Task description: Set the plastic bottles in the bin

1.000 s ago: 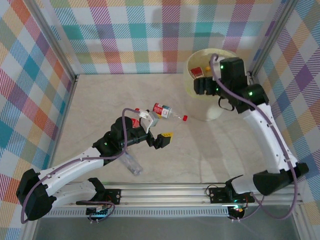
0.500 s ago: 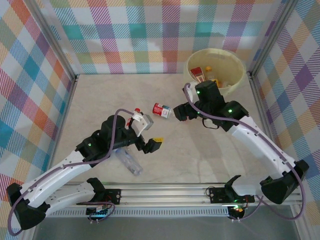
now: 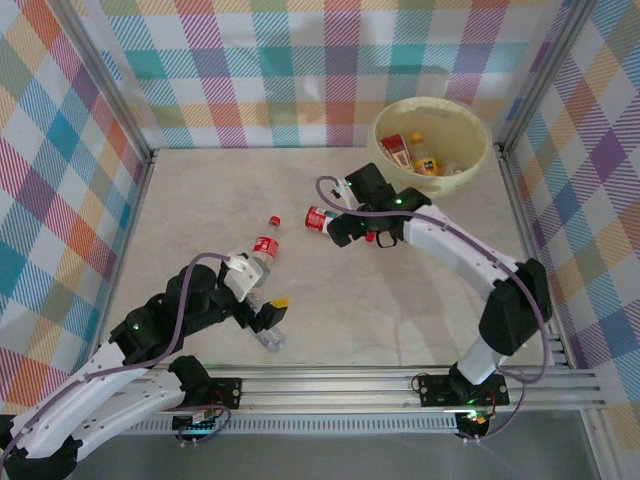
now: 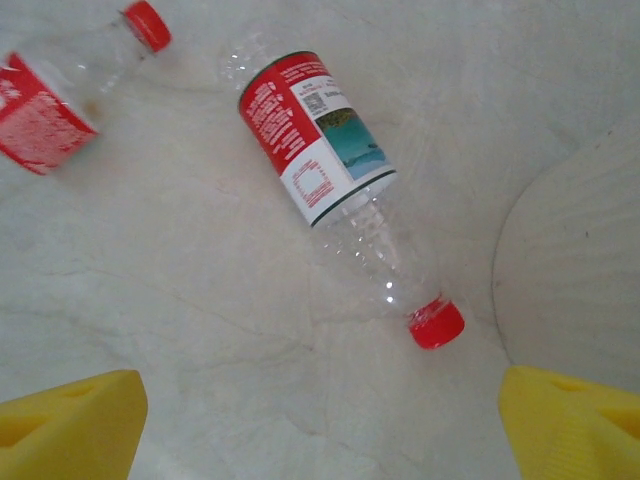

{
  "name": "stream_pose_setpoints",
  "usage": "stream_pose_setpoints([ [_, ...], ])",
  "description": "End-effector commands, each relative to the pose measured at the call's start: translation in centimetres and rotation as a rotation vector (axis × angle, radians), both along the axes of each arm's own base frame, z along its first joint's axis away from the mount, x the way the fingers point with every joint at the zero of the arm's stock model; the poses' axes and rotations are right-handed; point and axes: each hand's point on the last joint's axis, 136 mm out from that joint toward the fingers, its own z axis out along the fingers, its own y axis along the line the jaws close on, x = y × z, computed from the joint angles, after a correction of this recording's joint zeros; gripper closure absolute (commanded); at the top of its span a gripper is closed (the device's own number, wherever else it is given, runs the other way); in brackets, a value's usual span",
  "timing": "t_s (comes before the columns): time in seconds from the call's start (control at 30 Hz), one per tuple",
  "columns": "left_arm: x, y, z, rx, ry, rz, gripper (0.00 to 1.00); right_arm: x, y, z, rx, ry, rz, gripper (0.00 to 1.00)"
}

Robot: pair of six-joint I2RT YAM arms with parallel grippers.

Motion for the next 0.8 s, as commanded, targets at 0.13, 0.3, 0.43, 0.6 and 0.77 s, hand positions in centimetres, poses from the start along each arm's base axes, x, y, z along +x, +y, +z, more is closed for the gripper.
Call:
stream_pose_setpoints([
  [0.13,0.1,2.5,-1.9,0.053,-0.013,0.089,0.00,4.6,2.4,-1.8,-0.094,-0.057,0.057,0.07],
  [0.3,0.0,3.0,-2.1,0.027,-0.031,0.106,0.00,7.0,3.4,-4.0,-0.107,-0.024,0.066,0.07],
  [0.43,0.2,3.5,-1.9,0.020,-0.051,0.133,0.00,8.5,4.2,-5.7,-0.094,0.013,0.066,0.06],
  [0.6,0.2,3.5,-2.1,0.022,-0.047,0.137,0.00,9.3,4.9,-8.4,-0.083,0.076,0.064,0.05],
  [0.77,0.2,3.2,-2.4,0.033,-0.031,0.125,0.00,9.4,5.4,-11.1,-0.036,0.148,0.054,0.06],
])
